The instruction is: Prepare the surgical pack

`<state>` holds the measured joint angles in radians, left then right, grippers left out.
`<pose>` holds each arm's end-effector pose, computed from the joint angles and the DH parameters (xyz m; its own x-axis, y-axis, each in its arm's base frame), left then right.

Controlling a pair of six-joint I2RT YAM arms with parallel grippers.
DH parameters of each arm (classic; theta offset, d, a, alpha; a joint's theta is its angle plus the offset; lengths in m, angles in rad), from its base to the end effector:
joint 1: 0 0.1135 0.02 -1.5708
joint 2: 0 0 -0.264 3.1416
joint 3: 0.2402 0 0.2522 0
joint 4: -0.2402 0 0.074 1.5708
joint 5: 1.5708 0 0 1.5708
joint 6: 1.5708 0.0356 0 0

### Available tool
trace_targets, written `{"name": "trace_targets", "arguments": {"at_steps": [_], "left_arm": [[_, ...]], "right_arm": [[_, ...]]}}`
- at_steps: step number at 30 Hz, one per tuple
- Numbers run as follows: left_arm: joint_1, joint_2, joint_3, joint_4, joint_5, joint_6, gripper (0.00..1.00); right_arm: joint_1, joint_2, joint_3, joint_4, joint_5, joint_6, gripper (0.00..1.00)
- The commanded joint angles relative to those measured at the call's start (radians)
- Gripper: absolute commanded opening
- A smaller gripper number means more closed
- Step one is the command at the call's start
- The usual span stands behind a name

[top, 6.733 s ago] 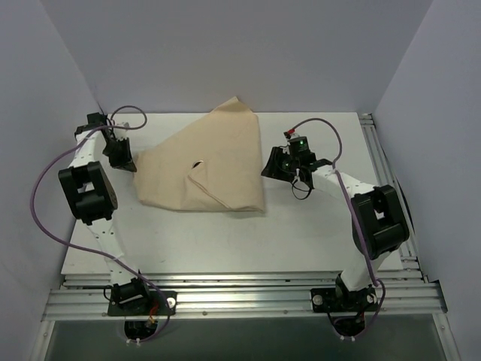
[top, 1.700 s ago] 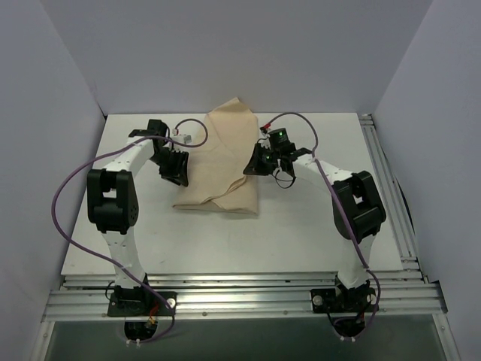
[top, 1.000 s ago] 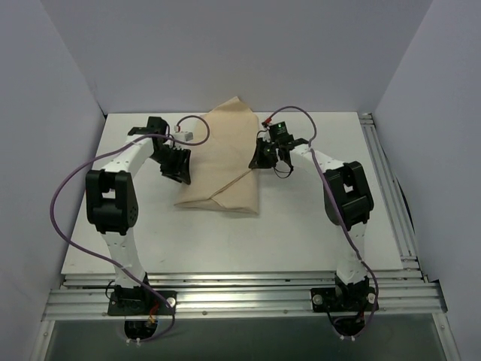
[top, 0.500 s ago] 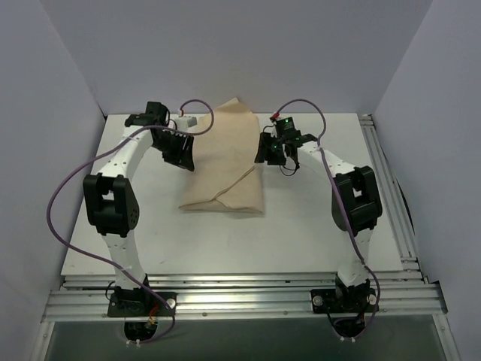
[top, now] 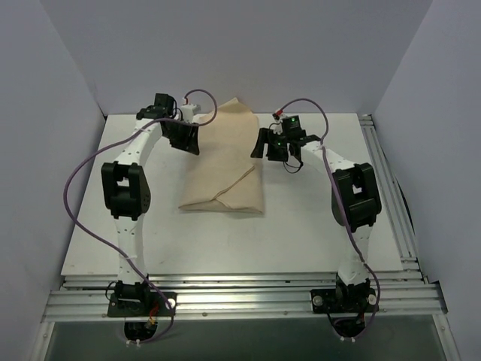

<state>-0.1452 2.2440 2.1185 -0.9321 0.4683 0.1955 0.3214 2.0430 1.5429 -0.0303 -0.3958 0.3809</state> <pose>0.4796 -0.0864 0.2566 -0.7779 0.2889 -0.5580 0.5092 0.8102 -0.2904 0.4473 0.1634 0.2297 -0.6712 0.1381 -0.7283 -0.3851 0.7746 0.5017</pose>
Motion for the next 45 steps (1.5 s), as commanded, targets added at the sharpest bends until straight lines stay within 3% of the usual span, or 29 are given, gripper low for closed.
{"name": "trace_targets", "arguments": {"at_steps": [1, 8, 13, 18, 28, 31, 33, 35, 38, 42, 45], "left_arm": [[-0.031, 0.054, 0.078, 0.081, -0.011, -0.010, 0.52], [-0.048, 0.154, 0.081, 0.073, -0.020, -0.028, 0.52], [-0.063, 0.102, -0.046, 0.110, -0.017, -0.031, 0.52], [-0.070, -0.010, -0.193, 0.154, -0.011, -0.042, 0.52], [-0.070, -0.188, -0.505, 0.174, 0.021, -0.062, 0.51], [-0.064, -0.256, -0.583, 0.164, 0.026, -0.057, 0.51], [-0.063, -0.300, -0.603, 0.142, 0.036, -0.044, 0.51], [-0.062, -0.326, -0.580, 0.119, 0.036, -0.038, 0.51], [-0.054, -0.345, -0.482, 0.069, 0.046, -0.031, 0.51], [-0.044, -0.347, -0.373, 0.075, 0.044, -0.042, 0.52], [-0.047, -0.316, -0.362, 0.123, 0.029, -0.051, 0.52]], "right_arm": [[-0.007, 0.045, -0.033, 0.114, -0.109, 0.022, 0.70], [-0.008, 0.071, -0.112, 0.164, -0.126, 0.039, 0.55], [-0.005, 0.065, -0.184, 0.225, -0.164, 0.068, 0.33], [0.007, 0.011, -0.279, 0.267, -0.190, 0.085, 0.25], [0.059, -0.176, -0.480, 0.228, -0.215, 0.092, 0.26], [0.082, -0.236, -0.536, 0.187, -0.218, 0.090, 0.33], [0.076, -0.262, -0.547, 0.129, -0.190, 0.089, 0.48], [0.052, -0.279, -0.506, 0.060, -0.157, 0.053, 0.59], [-0.008, -0.274, -0.365, -0.132, -0.065, -0.028, 0.63], [-0.016, -0.233, -0.147, -0.246, 0.058, -0.096, 0.64], [0.004, -0.181, -0.069, -0.186, 0.042, -0.082, 0.56]]}}
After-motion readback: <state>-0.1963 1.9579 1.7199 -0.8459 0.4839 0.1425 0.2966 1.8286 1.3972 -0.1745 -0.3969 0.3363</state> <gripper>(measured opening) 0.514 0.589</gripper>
